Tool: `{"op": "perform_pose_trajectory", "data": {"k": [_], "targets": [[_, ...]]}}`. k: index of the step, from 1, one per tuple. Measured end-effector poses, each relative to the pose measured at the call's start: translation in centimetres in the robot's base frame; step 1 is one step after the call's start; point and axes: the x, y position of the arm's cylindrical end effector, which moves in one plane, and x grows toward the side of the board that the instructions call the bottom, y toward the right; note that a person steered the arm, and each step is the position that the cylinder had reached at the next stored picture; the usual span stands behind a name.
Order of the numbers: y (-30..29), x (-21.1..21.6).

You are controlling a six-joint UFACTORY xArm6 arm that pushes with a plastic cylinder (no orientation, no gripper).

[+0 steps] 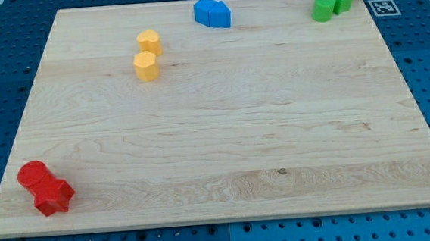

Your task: Push the green circle bottom right to the yellow hexagon

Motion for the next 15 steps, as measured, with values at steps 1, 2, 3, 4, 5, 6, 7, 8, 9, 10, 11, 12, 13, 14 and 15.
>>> {"op": "perform_pose_trajectory", "data": {"k": [1, 2, 3, 4, 5, 6, 7, 8, 9, 10, 11, 12, 13, 14, 15], "targets": [[-1.5, 2.0], [-2.3, 2.1], [-2.2, 1.8], [-2.2, 1.0], [-2.7, 0.9], [-4.3, 0.9], [-4.8, 0.9], [-5.0, 1.0], [-5.9, 2.1], [-7.3, 3.7], [-9.2, 4.0], [-11.5, 4.0], [-13.3, 4.0], [-15.1, 4.2], [-16.8, 5.4]]}}
